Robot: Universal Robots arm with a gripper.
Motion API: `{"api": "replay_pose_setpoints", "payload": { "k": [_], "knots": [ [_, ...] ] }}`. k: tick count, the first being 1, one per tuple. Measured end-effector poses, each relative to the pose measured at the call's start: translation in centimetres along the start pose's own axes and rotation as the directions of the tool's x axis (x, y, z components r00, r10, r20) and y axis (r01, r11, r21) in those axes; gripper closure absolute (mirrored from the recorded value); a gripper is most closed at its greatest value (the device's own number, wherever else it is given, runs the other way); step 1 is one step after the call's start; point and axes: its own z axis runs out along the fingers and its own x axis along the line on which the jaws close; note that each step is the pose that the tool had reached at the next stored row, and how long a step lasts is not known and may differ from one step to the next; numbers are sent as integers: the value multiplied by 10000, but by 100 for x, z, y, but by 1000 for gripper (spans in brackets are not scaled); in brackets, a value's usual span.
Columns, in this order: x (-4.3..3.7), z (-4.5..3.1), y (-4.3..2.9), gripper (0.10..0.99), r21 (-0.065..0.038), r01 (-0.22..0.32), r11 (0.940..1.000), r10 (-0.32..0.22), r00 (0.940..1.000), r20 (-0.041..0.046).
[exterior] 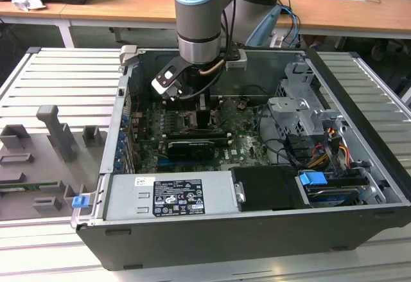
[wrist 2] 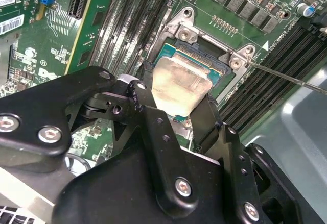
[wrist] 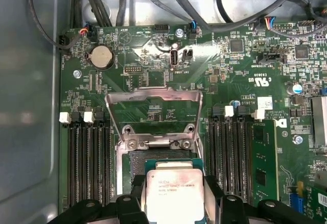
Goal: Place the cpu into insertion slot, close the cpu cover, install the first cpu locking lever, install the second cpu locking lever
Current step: 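Place the cpu into insertion slot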
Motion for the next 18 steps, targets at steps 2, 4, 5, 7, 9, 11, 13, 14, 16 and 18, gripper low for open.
{"api": "replay_pose_setpoints", "payload": {
  "k": [2, 4, 5, 7, 9, 11, 13, 14, 16, 18],
  "knots": [
    [1, 4, 0, 549, 0, 0, 10000, 0, 10000, 0],
    [4, 10, -1, 549, 0, 0, 10000, 0, 10000, 0],
    [9, 14, -3, 549, -1, -3, 10000, 3, 10000, 9],
    [15, 22, -2, 549, -2, 1, 10000, -1, 10000, 10],
    [25, 27, -3, 549, 0, 0, 10000, 0, 10000, 14],
    [39, 34, -4, 549, -1, 0, 10000, 0, 10000, 12],
    [54, 45, -6, 549, -1, 0, 10000, 0, 10000, 12],
    [61, 51, -6, 549, -1, 0, 10000, 0, 10000, 12],
    [82, 80, -9, 549, -1, 1, 10000, -1, 10000, 13],
    [86, 93, -10, 549, -1, -10, 10000, 10, 10000, 14]
  ]
}}
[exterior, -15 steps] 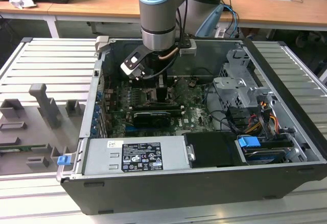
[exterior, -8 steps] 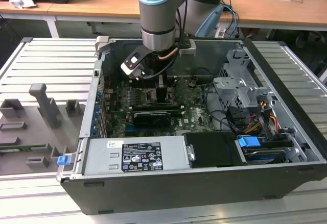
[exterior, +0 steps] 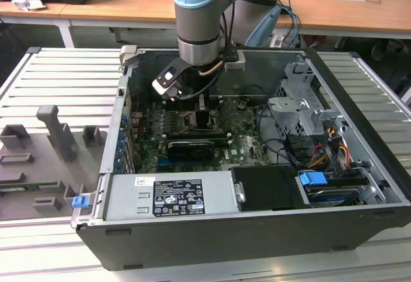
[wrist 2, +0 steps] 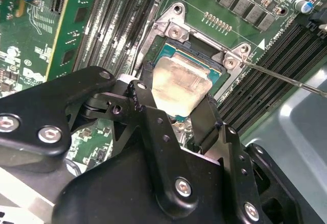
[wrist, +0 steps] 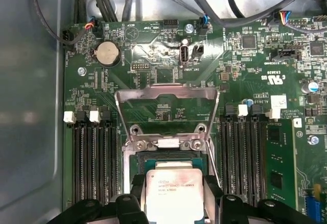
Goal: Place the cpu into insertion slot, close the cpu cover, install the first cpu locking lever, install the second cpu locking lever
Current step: 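Place the cpu into insertion slot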
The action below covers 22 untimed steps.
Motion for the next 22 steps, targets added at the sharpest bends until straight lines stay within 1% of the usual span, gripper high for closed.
{"api": "replay_pose_setpoints", "payload": {
  "k": [7, 12, 15, 16, 21, 22],
  "knots": [
    [4, 34, 2, 549, 0, -7, 10000, 7, 10000, 1],
    [4, 37, 6, 549, 0, -7, 10000, 7, 10000, 1],
    [4, 39, 7, 537, -1, -7, 10000, 7, 10000, 0],
    [4, 39, 7, 475, 0, -7, 10000, 7, 10000, 0],
    [8, 39, 7, 475, 0, -10, 10000, 10, 10000, 0],
    [8, 39, 7, 490, 0, -11, 10000, 11, 10000, 0]
  ]
}}
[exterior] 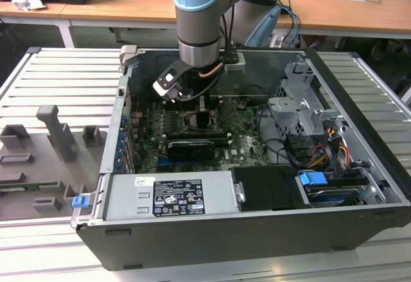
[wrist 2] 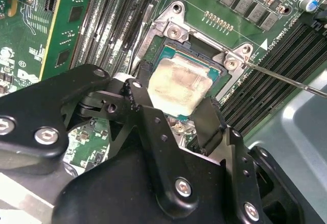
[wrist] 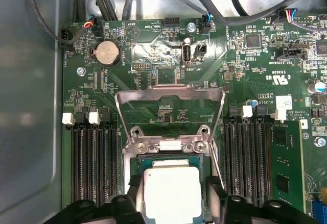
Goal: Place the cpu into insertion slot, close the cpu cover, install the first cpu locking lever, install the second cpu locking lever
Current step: 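Place the cpu into insertion slot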
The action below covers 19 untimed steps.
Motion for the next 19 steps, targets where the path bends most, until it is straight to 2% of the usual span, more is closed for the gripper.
{"api": "replay_pose_setpoints", "payload": {
  "k": [1, 2, 11, 12, 13, 17, 19],
  "knots": [
    [0, -1, 0, 490, 1, -1, 10000, 1, 10000, 2],
    [0, -2, 0, 561, 0, -2, 10000, 2, 10000, 0],
    [4, 9, -8, 561, -4, -163, 9999, 163, 9999, 18],
    [9, 19, -7, 549, -11, -163, 9999, 163, 9999, 5],
    [11, 20, -7, 482, -8, -163, 9999, 163, 9999, 8],
    [17, 21, -8, 482, -5, -161, 9999, 161, 9999, 13],
    [18, -16, -6, 482, -2, -163, 9999, 163, 9999, 15]
  ]
}}
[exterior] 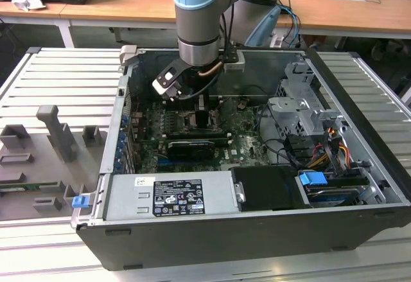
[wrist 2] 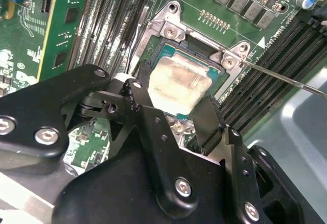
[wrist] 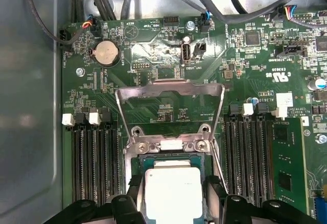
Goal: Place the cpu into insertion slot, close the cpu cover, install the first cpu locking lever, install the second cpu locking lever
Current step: 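Place the cpu into insertion slot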
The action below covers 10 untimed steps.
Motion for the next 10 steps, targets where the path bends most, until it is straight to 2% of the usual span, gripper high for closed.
{"api": "replay_pose_setpoints", "payload": {
  "k": [2, 4, 5, 6, 7, 8, 9, 10],
  "knots": [
    [2, -64, 6, 482, 30, -1, 10000, 1, 10000, 1],
    [3, -90, 19, 498, 127, -3, 9999, 3, 10000, 5],
    [5, -92, 42, 565, 262, -8, 9997, 7, 10000, 11],
    [5, -92, 56, 565, 330, -8, 9995, 8, 10000, 15],
    [6, -91, 70, 627, 371, -7, 9993, 6, 10000, 18],
    [5, -91, 80, 749, 394, 9, 9992, -9, 10000, 20],
    [6, -90, 82, 749, 400, 33, 9992, -33, 10000, 18],
    [6, -90, 82, 808, 403, 63, 9992, -63, 10000, 14]
  ]
}}
